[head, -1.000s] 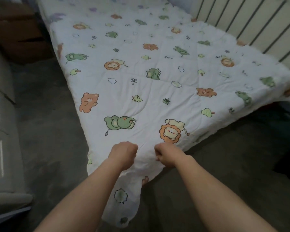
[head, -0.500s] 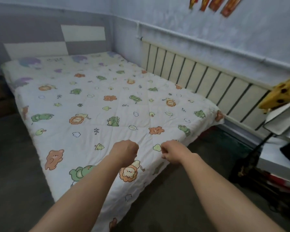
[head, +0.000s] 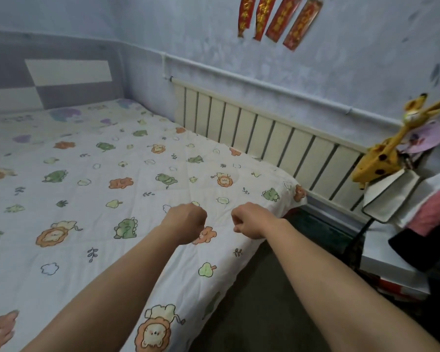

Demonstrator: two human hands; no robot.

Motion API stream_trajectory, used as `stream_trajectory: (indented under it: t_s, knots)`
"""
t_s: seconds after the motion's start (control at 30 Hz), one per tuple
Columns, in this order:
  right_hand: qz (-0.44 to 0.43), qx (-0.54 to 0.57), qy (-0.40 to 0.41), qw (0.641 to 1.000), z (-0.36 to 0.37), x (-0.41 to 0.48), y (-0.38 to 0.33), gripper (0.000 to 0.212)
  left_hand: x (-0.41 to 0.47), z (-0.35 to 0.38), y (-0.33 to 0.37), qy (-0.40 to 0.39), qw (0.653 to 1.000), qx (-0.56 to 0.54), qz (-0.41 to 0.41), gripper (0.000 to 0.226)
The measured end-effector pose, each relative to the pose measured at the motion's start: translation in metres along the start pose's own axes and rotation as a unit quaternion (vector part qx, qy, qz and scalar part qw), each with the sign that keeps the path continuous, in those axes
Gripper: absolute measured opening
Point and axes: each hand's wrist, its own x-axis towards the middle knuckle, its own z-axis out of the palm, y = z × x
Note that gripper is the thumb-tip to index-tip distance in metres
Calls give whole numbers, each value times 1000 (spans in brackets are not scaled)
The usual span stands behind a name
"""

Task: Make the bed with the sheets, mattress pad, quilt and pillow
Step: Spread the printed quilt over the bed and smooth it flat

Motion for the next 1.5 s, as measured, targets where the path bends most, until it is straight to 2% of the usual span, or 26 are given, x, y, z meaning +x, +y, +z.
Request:
stream_trajectory:
  t_s: [0.2,0.4,0.6,0.83,1.13,1.5]
  knots:
    - [24,11,5,1000,-39,59,65,9,105,-22,-3,3,1000,2,18,16]
    - [46,11,3,999,-56,122,160,11,217,-23,18,6,1000,1,31,16]
    - [15,15,3,1000,-66,210,279,11,350,0,49,7,1000,10,-10,16]
    - [-24,17,-10,1000,-84,322,399,15,492,21,76,13,997,-39,-61,12]
    - [-61,23,-34,997,-88,471,478,11,639,51,52,12,994,-46,-95,13]
    - [-85,50,-72,993,-75,696,538,11,814,106,-35,-3,983,-78,-169,15]
